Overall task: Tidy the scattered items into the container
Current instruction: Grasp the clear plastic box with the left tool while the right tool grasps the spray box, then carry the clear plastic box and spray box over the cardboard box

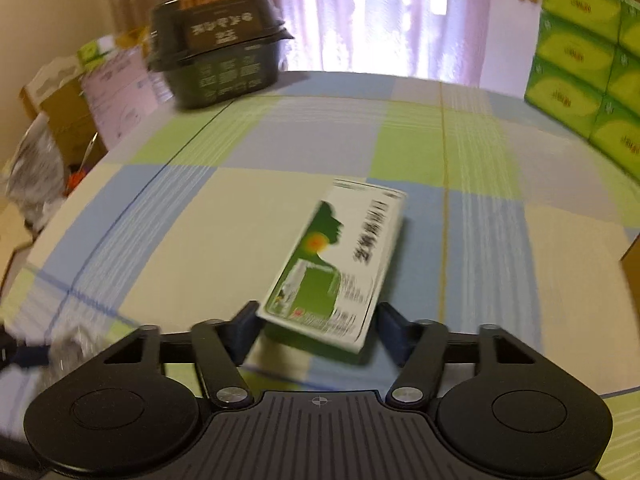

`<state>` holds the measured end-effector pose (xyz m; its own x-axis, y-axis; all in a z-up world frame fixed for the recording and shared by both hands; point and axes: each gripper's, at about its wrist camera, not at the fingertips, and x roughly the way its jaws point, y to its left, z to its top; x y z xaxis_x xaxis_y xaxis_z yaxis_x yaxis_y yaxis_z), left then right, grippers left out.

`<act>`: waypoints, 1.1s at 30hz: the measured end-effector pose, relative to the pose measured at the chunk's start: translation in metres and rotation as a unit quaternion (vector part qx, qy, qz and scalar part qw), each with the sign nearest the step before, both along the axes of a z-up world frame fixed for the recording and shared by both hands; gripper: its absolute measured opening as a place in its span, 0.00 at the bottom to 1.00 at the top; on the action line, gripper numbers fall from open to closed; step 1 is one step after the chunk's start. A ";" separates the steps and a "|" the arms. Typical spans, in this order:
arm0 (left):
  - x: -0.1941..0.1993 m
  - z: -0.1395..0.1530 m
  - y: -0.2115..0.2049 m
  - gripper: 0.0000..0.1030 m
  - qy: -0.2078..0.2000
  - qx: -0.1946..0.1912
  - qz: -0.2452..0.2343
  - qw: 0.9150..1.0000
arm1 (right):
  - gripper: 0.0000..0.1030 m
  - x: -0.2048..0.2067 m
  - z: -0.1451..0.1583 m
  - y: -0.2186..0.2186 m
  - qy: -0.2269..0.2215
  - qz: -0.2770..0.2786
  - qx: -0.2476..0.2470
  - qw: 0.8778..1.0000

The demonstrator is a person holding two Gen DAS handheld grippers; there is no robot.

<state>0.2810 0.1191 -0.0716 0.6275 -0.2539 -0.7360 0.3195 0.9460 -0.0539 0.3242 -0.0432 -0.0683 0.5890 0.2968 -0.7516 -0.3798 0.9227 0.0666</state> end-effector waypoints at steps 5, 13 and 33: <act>-0.013 0.001 -0.009 0.60 0.004 -0.006 -0.005 1.000 | 0.57 -0.038 0.003 -0.025 0.012 0.030 -0.002 0.999; -0.063 0.006 -0.046 0.60 0.014 -0.021 -0.032 0.999 | 0.57 -0.150 0.010 -0.083 0.037 0.076 -0.009 0.996; -0.122 0.007 -0.081 0.62 0.013 0.006 -0.041 0.999 | 1.00 -0.207 0.008 -0.105 -0.023 0.071 -0.029 0.997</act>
<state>0.1593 0.0384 -0.0643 0.5860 -0.2948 -0.7548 0.3949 0.9173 -0.0516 0.1170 -0.1479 -0.0607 0.5785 0.3369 -0.7429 -0.5087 0.8609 -0.0057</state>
